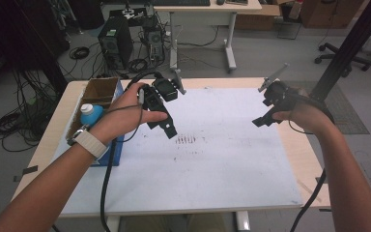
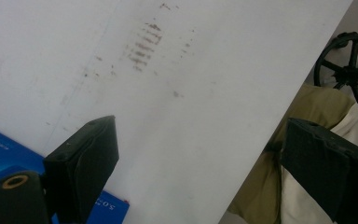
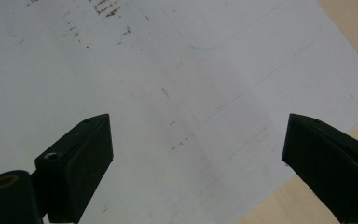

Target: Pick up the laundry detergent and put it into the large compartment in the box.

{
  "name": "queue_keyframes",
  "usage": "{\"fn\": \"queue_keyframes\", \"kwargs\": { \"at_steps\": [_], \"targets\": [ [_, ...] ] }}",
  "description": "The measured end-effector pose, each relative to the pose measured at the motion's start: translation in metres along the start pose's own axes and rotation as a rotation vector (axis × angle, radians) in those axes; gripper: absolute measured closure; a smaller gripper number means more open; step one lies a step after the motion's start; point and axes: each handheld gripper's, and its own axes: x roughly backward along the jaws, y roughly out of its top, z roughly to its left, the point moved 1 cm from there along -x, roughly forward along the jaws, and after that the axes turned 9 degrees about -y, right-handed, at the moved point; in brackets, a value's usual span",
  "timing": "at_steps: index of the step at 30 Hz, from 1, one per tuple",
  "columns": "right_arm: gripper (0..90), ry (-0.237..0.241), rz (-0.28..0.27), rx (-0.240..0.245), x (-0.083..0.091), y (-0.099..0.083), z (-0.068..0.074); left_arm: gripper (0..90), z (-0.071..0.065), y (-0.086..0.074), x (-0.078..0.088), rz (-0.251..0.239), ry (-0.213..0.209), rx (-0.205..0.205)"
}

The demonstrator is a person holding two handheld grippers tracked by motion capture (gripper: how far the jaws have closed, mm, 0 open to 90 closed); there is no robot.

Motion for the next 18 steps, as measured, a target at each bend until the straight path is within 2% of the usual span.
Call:
{"fn": "queue_keyframes", "kwargs": {
  "at_steps": [18],
  "targets": [
    [8.6, 0.001, -0.002, -0.002, -0.0001, -0.0008, 0.0002, 11.6, 0.0026, -0.0008, 0.0012, -0.013, -0.001, 0.008]
  ]
}}
